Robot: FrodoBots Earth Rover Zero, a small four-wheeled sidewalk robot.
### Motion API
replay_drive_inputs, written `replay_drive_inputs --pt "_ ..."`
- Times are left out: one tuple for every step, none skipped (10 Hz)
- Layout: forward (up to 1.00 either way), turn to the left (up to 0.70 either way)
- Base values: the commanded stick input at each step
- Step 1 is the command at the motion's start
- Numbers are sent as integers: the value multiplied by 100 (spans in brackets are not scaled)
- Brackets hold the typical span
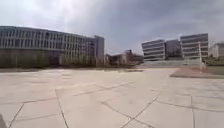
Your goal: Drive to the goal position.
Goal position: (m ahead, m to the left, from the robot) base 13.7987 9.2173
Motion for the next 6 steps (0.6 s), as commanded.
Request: replay_drive_inputs --pt "70 0" --pt "70 0" --pt "70 0" --pt "70 0" --pt "70 0" --pt "70 0"
